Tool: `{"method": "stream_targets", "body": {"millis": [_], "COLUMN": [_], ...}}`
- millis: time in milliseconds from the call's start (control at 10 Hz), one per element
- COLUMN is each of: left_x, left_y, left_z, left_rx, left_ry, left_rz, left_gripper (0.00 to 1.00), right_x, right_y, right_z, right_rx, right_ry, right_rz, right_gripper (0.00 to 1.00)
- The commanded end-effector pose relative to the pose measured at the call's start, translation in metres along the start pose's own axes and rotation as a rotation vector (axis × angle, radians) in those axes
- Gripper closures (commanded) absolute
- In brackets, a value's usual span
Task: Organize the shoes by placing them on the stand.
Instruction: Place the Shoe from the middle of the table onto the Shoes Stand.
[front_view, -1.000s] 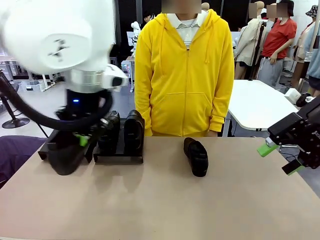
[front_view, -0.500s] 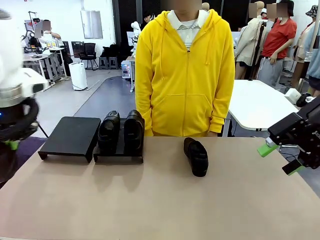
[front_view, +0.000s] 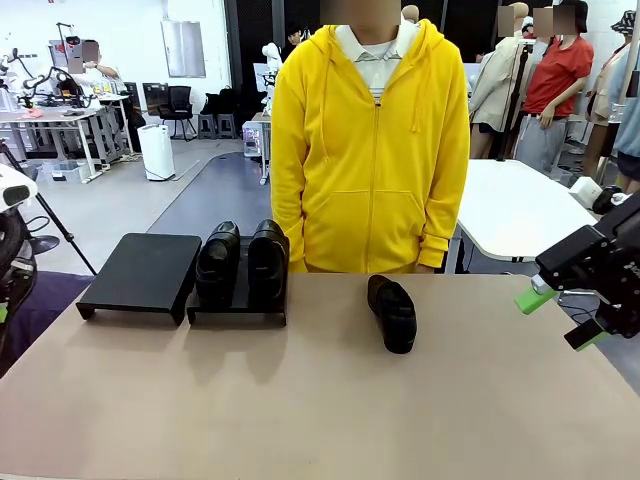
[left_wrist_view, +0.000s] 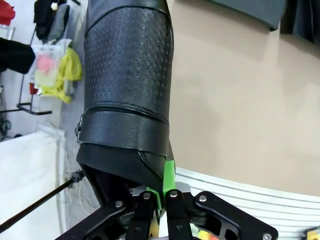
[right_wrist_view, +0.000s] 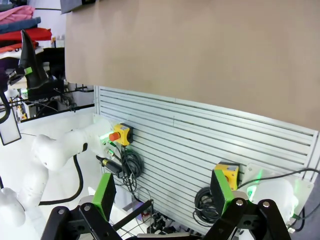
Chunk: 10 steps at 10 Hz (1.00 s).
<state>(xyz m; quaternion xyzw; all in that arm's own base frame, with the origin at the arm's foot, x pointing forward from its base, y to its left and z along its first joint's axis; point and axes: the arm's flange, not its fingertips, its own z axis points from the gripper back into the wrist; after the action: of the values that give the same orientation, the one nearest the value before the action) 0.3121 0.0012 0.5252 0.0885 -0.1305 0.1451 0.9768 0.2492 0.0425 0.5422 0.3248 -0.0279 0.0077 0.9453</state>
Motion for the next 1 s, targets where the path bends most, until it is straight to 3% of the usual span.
{"method": "stream_targets", "body": {"millis": [0,300,400,600,700,900], "left_x": [-0.001,-0.003,0.002,0.069,0.107,0.161], "left_y": [-0.003,-0.006,-0.014,-0.028,-0.035,-0.058], "left_z": [0.009,0.003,-0.001,-0.006,-0.007,-0.026], "left_rx": [0.029,0.022,0.039,0.022,0.043,0.086], "left_ry": [-0.013,-0.004,-0.047,-0.085,-0.109,-0.178], "left_rz": [-0.009,-0.013,-0.048,-0.192,-0.127,-0.236], "left_gripper": [1.00,1.00,1.00,1.00,1.00,1.00], "right_x": [0.001,0.001,0.001,0.001,0.001,0.001], "right_y": [0.004,0.004,0.004,0.004,0.004,0.004], "right_z": [0.003,0.003,0.003,0.003,0.003,0.003], "right_rx": [0.032,0.032,0.032,0.032,0.032,0.032], "right_ry": [0.000,0.000,0.000,0.000,0.000,0.000], "right_rz": [0.001,0.001,0.001,0.001,0.001,0.001], "right_gripper": [0.00,0.00,0.00,0.00,0.00,0.00]}}
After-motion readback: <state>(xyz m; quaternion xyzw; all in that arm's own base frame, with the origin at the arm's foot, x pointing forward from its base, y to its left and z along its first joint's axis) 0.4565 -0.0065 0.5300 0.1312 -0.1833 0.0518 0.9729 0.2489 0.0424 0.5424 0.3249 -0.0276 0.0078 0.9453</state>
